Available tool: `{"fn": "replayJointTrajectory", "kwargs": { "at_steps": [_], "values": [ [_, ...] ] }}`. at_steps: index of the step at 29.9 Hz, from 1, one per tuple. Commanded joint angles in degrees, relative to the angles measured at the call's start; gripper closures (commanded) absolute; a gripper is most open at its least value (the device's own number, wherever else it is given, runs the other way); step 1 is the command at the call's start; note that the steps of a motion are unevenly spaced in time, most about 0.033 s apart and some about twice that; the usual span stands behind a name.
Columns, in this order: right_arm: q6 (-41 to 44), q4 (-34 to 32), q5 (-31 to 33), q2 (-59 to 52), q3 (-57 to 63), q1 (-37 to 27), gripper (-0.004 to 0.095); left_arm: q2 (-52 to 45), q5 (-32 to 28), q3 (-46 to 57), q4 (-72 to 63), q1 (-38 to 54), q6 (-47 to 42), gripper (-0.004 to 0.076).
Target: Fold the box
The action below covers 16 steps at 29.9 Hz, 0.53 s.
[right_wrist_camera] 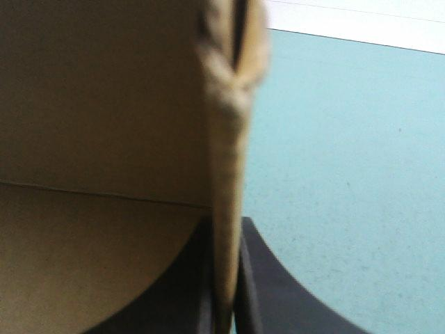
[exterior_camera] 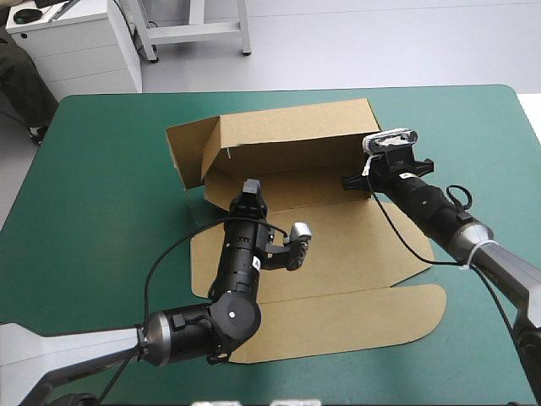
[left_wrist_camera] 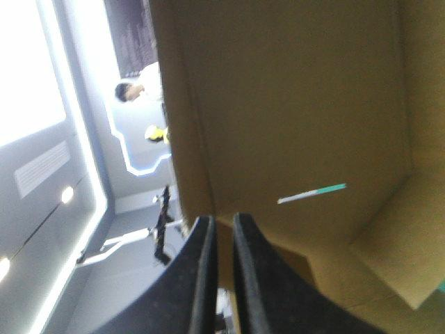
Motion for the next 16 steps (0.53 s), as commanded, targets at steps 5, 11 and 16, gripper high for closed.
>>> {"fn": "replayJointTrajectory", "kwargs": {
  "at_steps": [5,11,16],
  "values": [
    [-0.9,0.4,-1.2,-2.3,-2.2,-0.2,0.0922,-3.3,-11.5,-6.8,-26.1,-0.6,20.3,0.0714],
    [-1.1,0.4,-0.7,-2.3,-2.2,-0.2,0.0922,-5.2,-8.6,-23.1,-62.5,10.3,47.9,0.0713],
    [-1.1,0.4,0.0,-2.3,-2.2,-0.2,0.0922,-5.3,-2.3,-38.1,-87.3,26.7,56.2,0.0714]
  ]
}}
